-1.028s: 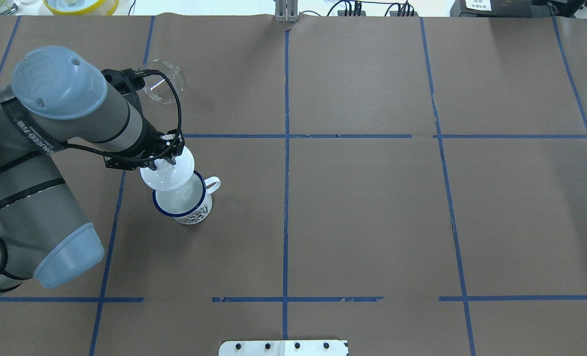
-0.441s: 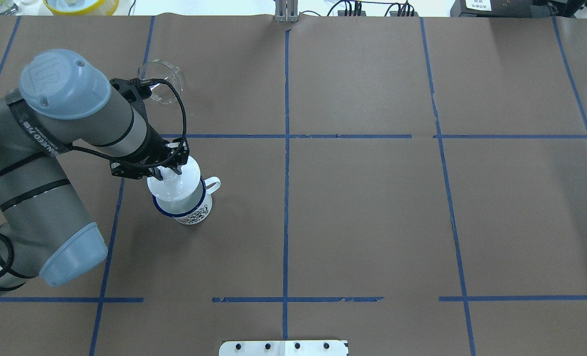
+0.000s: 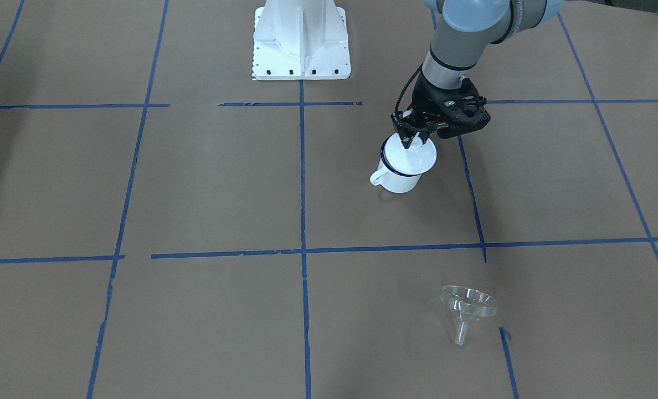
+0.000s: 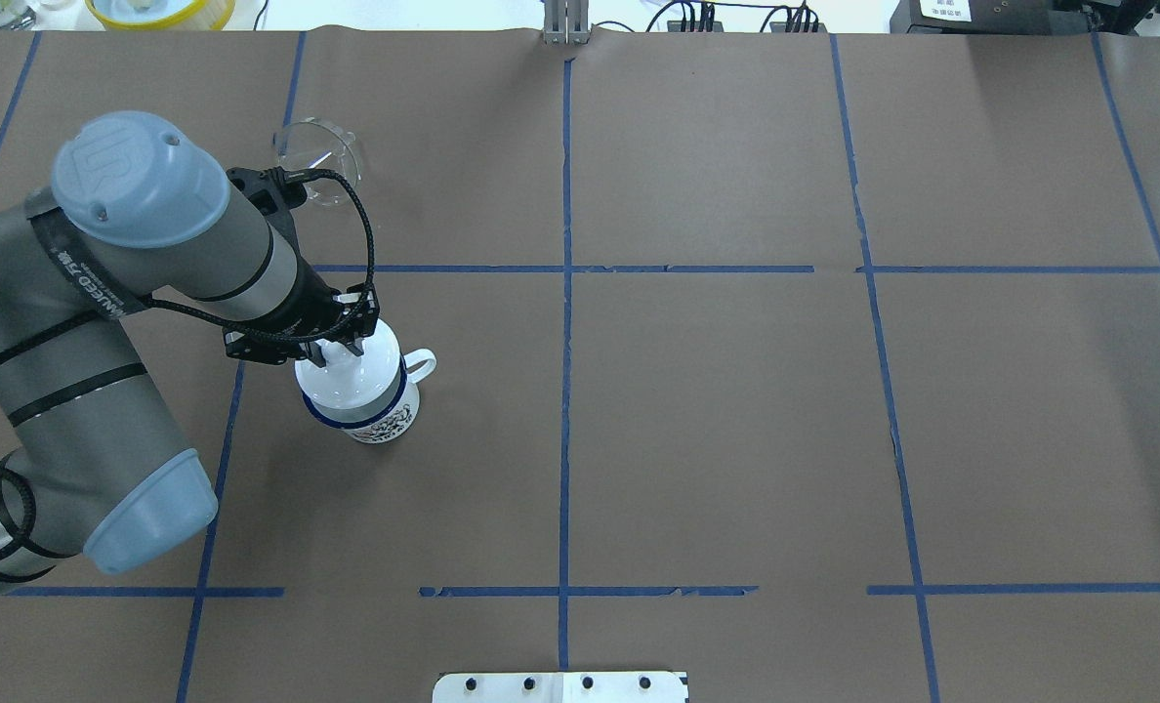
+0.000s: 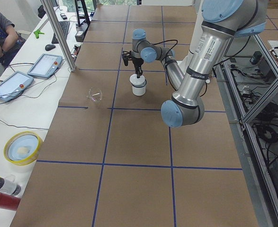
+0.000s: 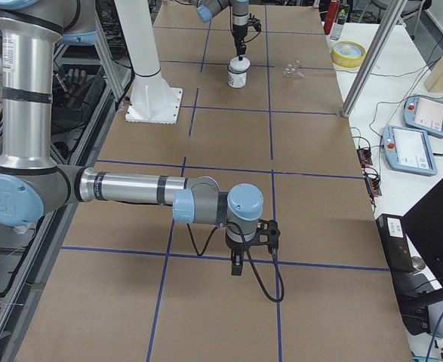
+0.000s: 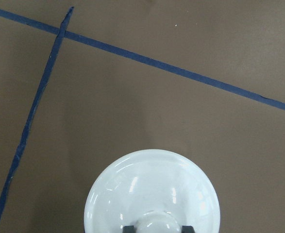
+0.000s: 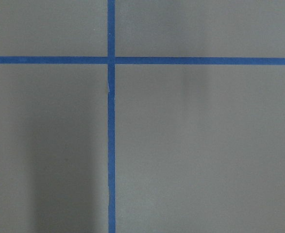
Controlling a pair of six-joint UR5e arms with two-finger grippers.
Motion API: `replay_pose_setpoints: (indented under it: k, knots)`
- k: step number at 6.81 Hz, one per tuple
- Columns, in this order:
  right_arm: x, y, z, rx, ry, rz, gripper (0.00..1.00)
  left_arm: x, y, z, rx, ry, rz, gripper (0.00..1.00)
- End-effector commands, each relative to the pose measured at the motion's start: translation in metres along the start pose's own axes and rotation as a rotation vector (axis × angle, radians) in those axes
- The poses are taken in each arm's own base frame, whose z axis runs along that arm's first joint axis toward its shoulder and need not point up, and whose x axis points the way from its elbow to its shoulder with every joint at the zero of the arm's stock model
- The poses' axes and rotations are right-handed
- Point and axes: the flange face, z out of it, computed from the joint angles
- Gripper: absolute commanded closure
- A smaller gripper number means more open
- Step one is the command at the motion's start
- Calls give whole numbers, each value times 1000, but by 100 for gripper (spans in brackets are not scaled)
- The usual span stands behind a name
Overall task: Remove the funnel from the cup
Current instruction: 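Lower the white lid onto the mug opening with the left gripper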
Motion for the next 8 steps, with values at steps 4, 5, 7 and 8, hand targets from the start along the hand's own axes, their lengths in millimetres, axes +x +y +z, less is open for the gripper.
replay_pose_setpoints:
  k: [4, 5, 7, 8]
  knots:
    - [0, 0, 0, -1, 0, 1, 0, -4, 11, 16, -22, -23, 12, 100]
    - [0, 0, 0, -1, 0, 1, 0, -4, 11, 17, -21, -26, 15, 100]
    - [0, 0, 0, 0, 0, 0, 0, -6, 11, 17, -23, -26, 16, 100]
    - [0, 0, 0, 0, 0, 0, 0, -7, 12, 20, -24, -31, 20, 42]
